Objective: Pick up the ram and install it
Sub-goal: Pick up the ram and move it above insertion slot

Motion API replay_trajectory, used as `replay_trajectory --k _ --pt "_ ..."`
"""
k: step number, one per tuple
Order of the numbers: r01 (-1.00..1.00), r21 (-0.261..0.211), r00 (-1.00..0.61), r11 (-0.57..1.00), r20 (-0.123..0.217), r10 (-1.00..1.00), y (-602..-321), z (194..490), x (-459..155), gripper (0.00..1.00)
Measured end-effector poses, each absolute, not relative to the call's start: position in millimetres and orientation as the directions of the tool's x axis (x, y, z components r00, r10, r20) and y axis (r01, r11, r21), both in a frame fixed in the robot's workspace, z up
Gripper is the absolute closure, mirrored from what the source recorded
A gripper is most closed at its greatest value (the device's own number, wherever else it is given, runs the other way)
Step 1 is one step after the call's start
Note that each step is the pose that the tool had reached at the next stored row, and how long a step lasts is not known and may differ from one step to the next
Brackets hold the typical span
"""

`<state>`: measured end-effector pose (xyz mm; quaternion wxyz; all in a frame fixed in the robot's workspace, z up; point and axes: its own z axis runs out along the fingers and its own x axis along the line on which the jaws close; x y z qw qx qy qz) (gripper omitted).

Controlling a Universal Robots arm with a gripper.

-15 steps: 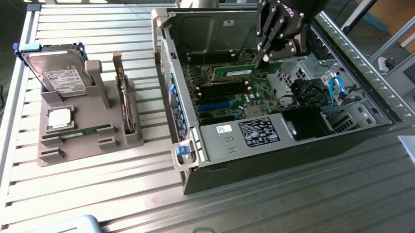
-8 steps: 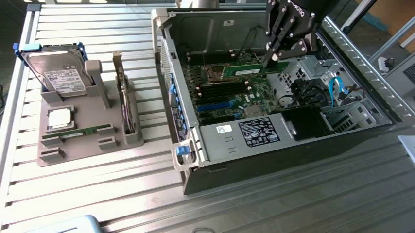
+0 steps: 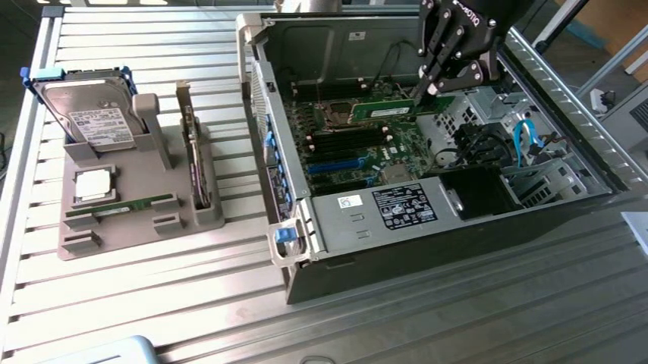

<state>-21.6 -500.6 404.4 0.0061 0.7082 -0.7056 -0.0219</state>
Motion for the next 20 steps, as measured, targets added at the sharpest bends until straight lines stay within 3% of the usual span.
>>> replay_trajectory --k 20 --pt "-1.000 0.022 0.014 -0.014 -0.022 -1.000 -500.6 404.4 -21.5 0.88"
